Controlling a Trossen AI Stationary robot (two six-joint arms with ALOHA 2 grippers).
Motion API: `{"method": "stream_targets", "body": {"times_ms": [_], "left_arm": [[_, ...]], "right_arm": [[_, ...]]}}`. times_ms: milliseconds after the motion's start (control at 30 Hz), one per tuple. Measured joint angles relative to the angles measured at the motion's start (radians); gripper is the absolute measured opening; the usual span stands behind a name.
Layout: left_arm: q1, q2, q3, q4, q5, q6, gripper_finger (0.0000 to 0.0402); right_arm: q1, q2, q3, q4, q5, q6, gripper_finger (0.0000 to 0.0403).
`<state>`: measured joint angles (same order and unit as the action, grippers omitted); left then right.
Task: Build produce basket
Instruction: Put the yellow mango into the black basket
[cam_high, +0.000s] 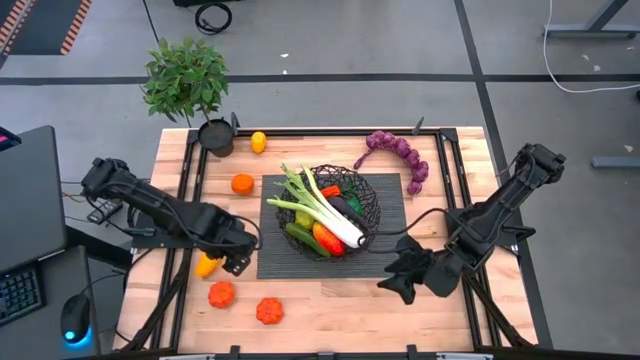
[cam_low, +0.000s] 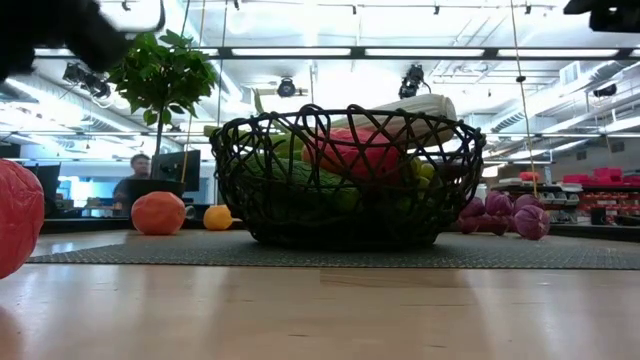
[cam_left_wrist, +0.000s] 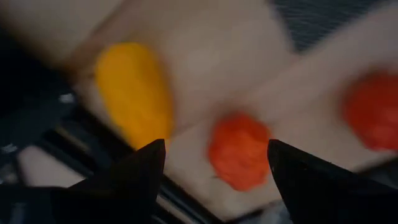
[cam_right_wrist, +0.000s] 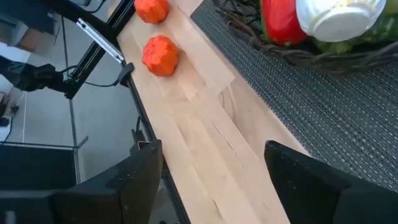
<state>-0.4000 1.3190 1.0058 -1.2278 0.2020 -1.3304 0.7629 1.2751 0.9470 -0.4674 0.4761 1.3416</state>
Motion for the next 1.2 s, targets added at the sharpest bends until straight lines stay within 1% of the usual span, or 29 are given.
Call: {"method": "stream_targets", "body": {"times_ms": [100,200,333,433,600,633,733,867,1000,1100,1200], "left_arm": [[0.018,0.0,-0.062,-0.018,0.018,-0.029,0.0291],[0.033,0.0,-0.143,-0.01,0.08,-0.078,0.0291],[0.048,0.0,-0.246,0.08,0.141,-0.128,0.0291],[0.05,0.0,-0.282,0.112,0.15,-0.149,0.0291],[0.05,0.0,-0.333,0.199,0.16,-0.159,0.0291],[0.05,-0.001,-0.351,0.195,0.161,-0.173,0.0291],[0.05,0.0,-0.398,0.253,0.178,-0.224,0.0291],[0.049,0.001,-0.426,0.339,0.166,-0.281,0.029],[0.069,0.003,-0.426,0.357,0.105,-0.282,0.0283],[0.086,0.003,-0.426,0.373,0.087,-0.277,0.0271],[0.088,0.003,-0.411,0.392,0.083,-0.273,0.0249]], "right_arm": [[0.015,0.0,0.0,-0.003,0.016,0.001,0.0289],[0.018,0.0,0.0,0.0,0.042,0.002,0.0289],[0.018,0.0,0.0,0.018,0.046,0.002,0.0289],[0.02,0.0,0.0,0.033,0.026,0.007,0.0289],[0.029,0.0,0.0,0.005,0.021,0.017,0.0289],[0.029,0.0,0.0,-0.003,0.021,0.018,0.0289],[0.026,0.001,0.0,-0.007,0.029,0.018,0.0289],[0.016,0.001,0.0,-0.005,0.033,0.048,0.0289],[0.015,0.001,0.0,0.004,0.031,0.055,0.0289],[0.015,0.001,0.0,0.003,0.029,0.055,0.0289],[0.01,0.001,0.0,0.003,0.029,0.051,0.0289]]}}
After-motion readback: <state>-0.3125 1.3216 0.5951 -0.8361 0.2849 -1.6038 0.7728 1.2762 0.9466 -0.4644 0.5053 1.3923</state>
